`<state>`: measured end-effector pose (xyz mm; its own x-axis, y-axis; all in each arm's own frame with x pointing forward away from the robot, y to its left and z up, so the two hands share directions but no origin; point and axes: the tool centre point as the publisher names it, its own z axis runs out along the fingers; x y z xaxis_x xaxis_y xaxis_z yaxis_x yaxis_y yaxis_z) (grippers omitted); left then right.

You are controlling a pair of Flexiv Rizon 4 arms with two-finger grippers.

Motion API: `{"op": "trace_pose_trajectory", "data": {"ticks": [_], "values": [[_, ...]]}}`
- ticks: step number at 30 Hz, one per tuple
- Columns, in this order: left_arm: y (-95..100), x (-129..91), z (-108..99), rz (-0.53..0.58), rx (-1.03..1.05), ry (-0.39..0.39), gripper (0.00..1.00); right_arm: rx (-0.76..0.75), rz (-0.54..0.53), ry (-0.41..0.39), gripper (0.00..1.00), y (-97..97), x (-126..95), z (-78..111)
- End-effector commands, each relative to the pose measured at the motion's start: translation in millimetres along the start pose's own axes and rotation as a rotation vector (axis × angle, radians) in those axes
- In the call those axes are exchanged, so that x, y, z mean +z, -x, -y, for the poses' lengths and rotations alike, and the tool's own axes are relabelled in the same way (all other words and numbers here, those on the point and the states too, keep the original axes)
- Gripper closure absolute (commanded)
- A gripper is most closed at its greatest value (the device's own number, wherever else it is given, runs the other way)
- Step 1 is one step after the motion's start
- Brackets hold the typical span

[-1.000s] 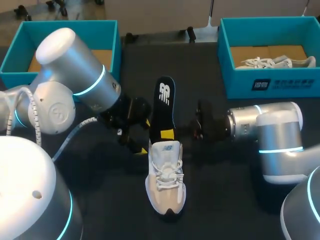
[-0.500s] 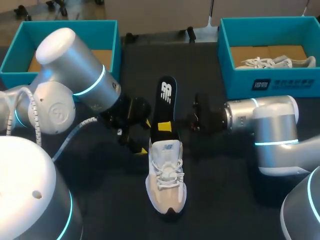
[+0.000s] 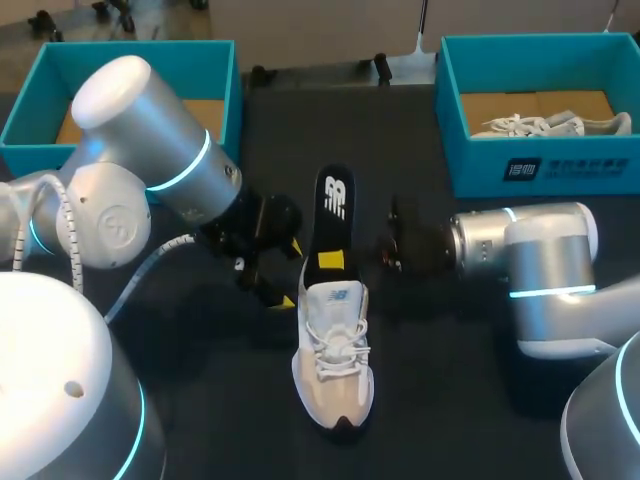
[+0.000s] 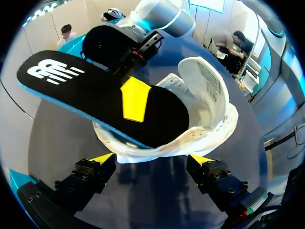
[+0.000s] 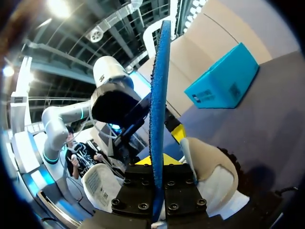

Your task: Take the shoe out of the shoebox, open the shoe tongue, remove and reinsert the insole, then place the shoe into the shoebox

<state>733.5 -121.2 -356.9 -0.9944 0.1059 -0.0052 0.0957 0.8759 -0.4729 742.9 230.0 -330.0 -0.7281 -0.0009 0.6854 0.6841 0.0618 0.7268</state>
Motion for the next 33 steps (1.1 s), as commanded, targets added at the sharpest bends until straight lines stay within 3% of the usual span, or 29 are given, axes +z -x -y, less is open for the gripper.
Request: {"op": "trace_pose_trajectory", "data": {"ticks": [1,9,15,16,17,18,19,29,33], "values": [[-0.2,1.1,-0.4,0.001,0.000,-0.001,0.00,0.022,-0.002,-0.014,1.00,-2.5,-2.1,11.5],[-0.2,1.1,-0.4,0.001,0.000,-0.001,0.00,0.054,0.004,-0.066,1.00,-7.9,2.4,27.6],[-0.2,1.1,-0.4,0.001,0.000,-0.001,0.00,0.019,0.007,-0.064,1.00,-16.7,4.9,24.6],[-0.2,1.1,-0.4,0.001,0.000,-0.001,0.00,0.009,0.012,-0.063,0.76,-18.6,4.9,22.6],[-0.2,1.1,-0.4,0.001,0.000,-0.001,0.00,0.000,0.018,-0.061,0.63,-20.5,4.7,20.4],[-0.2,1.1,-0.4,0.001,0.000,-0.001,0.00,-0.010,0.017,-0.057,0.53,-22.1,4.5,18.4],[-0.2,1.1,-0.4,0.001,0.000,-0.001,0.00,-0.019,0.019,-0.055,0.51,-23.3,4.2,16.7],[-0.2,1.1,-0.4,0.001,0.000,-0.001,0.00,-0.064,0.034,-0.004,0.56,-24.8,4.0,-1.3],[-0.2,1.1,-0.4,0.001,0.000,-0.001,0.00,-0.059,0.050,0.019,0.64,-21.2,5.6,-7.2]]}}
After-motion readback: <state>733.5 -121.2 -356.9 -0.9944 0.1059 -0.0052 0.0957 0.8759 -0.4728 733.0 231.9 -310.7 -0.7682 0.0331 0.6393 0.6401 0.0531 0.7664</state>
